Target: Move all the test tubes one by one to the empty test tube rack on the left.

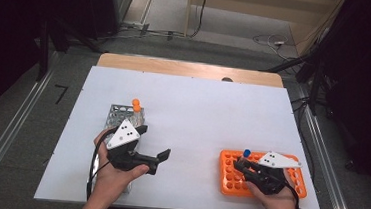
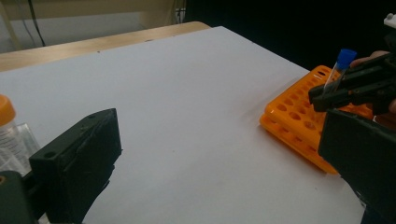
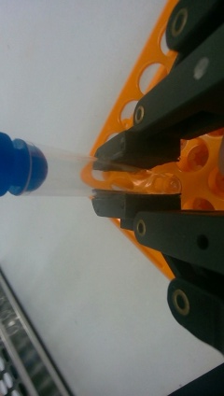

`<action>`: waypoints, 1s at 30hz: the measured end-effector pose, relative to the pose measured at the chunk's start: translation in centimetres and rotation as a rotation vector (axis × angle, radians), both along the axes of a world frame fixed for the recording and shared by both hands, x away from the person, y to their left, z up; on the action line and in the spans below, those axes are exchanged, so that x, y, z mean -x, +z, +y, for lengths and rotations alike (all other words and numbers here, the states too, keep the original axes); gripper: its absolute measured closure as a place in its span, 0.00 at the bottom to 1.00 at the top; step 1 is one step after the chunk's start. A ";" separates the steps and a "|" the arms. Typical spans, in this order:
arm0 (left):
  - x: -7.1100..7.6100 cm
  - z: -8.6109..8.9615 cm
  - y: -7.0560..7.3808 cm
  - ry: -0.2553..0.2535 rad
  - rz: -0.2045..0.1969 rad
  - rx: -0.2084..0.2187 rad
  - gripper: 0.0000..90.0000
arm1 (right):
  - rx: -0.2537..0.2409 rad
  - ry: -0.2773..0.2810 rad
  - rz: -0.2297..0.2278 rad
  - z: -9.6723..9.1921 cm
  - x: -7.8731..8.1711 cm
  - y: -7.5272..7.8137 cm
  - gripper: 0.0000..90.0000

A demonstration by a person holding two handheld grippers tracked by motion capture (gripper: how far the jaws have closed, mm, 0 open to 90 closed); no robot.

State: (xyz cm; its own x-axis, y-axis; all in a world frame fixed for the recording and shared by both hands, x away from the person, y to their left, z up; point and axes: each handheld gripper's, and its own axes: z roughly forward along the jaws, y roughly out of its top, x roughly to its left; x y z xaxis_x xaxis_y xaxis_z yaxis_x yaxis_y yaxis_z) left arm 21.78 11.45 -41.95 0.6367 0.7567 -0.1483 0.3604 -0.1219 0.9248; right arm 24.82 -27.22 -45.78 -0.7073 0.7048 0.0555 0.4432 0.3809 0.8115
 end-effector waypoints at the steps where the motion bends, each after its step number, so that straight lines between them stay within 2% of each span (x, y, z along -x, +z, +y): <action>1: 0.0 -0.1 0.0 -0.005 0.001 -0.001 0.00 | -0.010 -0.003 -0.009 -0.1 0.1 0.2 0.83; 6: 0.1 -0.9 0.0 -0.035 -0.001 0.002 0.01 | -0.056 0.002 -0.054 -0.3 0.6 1.2 0.83; 11: 0.3 -1.9 -0.1 -0.070 -0.007 0.014 0.01 | -0.084 0.032 -0.070 0.2 1.1 1.6 0.83; 30: 1.1 -6.2 -0.4 -0.233 -0.009 0.044 0.10 | -0.082 0.191 -0.035 4.9 3.0 0.9 0.83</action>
